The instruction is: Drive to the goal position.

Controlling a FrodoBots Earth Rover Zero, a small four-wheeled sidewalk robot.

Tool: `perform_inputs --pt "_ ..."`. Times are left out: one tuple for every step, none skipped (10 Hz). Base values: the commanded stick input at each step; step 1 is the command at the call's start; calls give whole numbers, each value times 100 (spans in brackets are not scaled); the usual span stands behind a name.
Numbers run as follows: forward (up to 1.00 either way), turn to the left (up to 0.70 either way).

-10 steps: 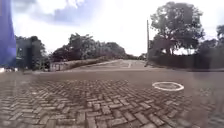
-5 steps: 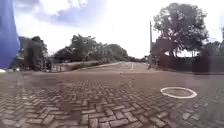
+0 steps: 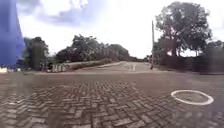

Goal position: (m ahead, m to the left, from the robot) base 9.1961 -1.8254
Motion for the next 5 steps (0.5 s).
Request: perform_inputs --pt "70 0" --pt "70 0" --pt "70 0" --pt "70 0" --pt "70 0"
